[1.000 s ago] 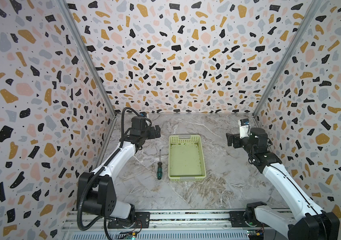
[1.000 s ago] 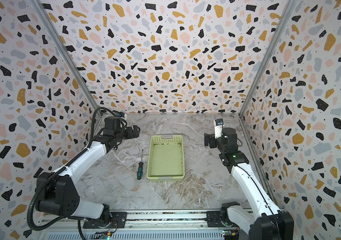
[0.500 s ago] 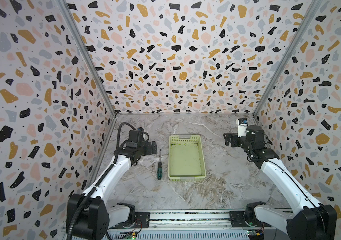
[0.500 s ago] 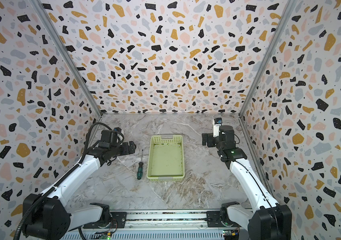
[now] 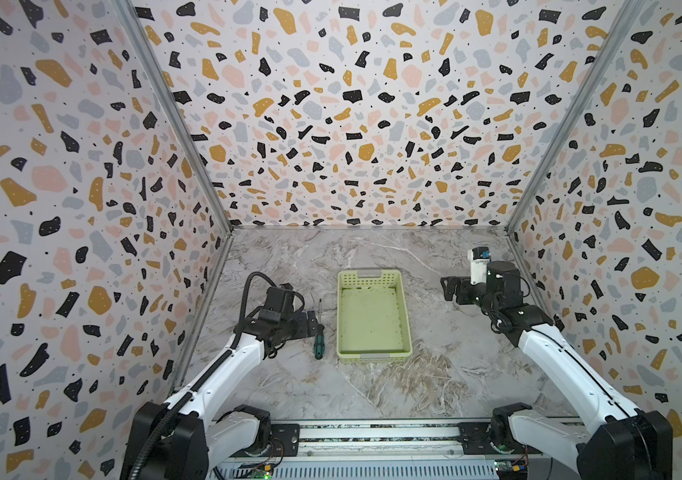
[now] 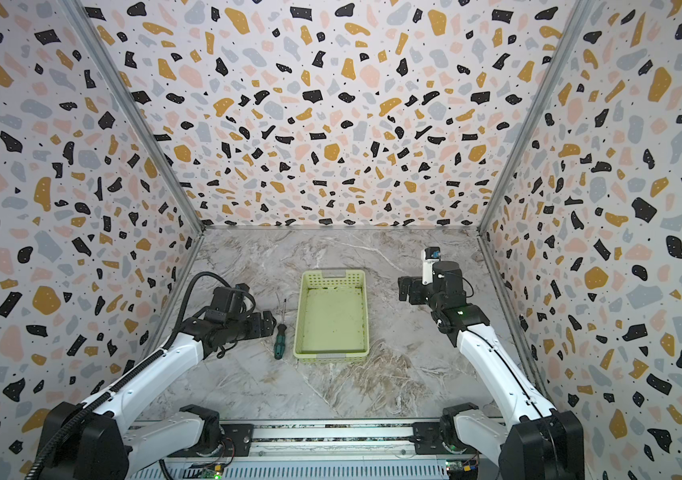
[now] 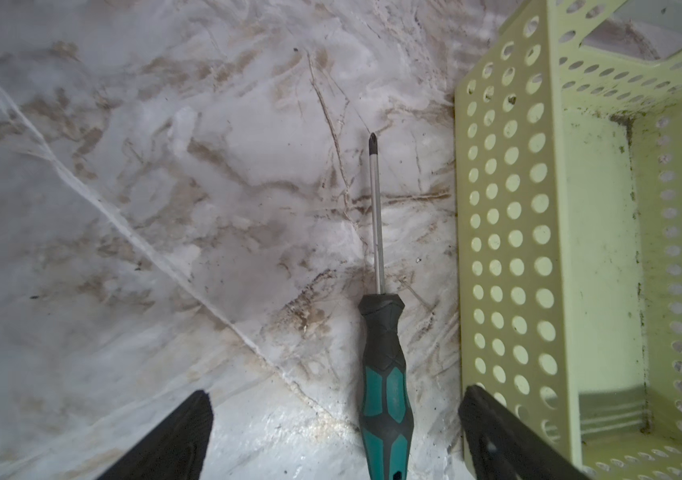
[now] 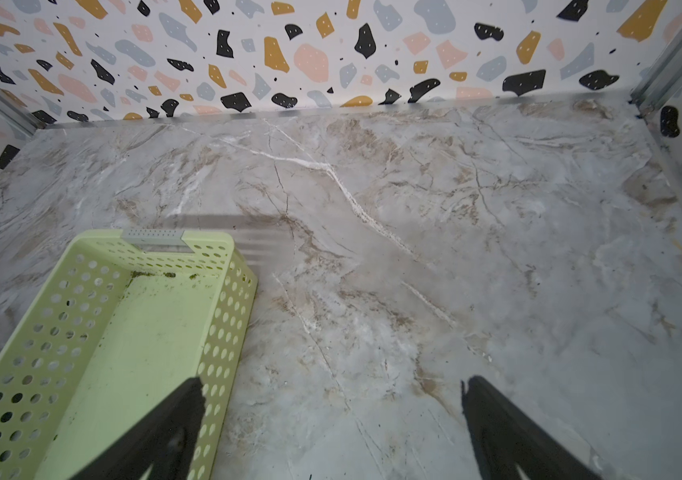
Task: Put the screwdriver in the bin
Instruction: 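Raise the left arm toward the green-handled screwdriver while the right arm lifts away, then lower the left gripper over the screwdriver handle and close on it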
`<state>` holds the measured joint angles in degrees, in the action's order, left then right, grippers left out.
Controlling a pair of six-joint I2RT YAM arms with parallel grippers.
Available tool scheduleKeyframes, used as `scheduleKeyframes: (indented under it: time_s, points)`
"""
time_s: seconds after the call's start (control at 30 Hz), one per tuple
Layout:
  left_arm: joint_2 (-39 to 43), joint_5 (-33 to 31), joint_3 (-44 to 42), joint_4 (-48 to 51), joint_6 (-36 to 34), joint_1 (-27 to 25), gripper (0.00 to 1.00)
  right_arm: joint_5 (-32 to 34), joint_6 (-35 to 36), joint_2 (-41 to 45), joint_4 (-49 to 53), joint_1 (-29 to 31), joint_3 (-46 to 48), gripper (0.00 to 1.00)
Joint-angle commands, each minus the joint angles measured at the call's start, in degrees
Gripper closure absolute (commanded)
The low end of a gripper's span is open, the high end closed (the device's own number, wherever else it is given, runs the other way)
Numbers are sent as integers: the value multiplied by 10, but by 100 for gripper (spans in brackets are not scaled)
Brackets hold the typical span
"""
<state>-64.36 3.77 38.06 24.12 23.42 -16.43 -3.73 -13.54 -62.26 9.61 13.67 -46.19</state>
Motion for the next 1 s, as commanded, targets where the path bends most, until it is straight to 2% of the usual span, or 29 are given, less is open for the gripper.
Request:
scheduleKeyframes:
  time_s: [0.0, 0.13, 0.63, 0.97]
  points:
    - [-3, -11, -8, -29, 16, -14, 4, -1, -29, 30, -15, 7, 18, 1]
    - [-22, -12, -18, -48, 23, -24, 0, 2, -37, 42, -10, 12, 34, 1]
    - [-60, -43, -37, -78, 42, -40, 0, -3, -42, 44, -13, 14, 50, 1]
    - [-115, -63, -13, -93, 44, -70, 2, -4, -41, 63, 2, 14, 63, 1]
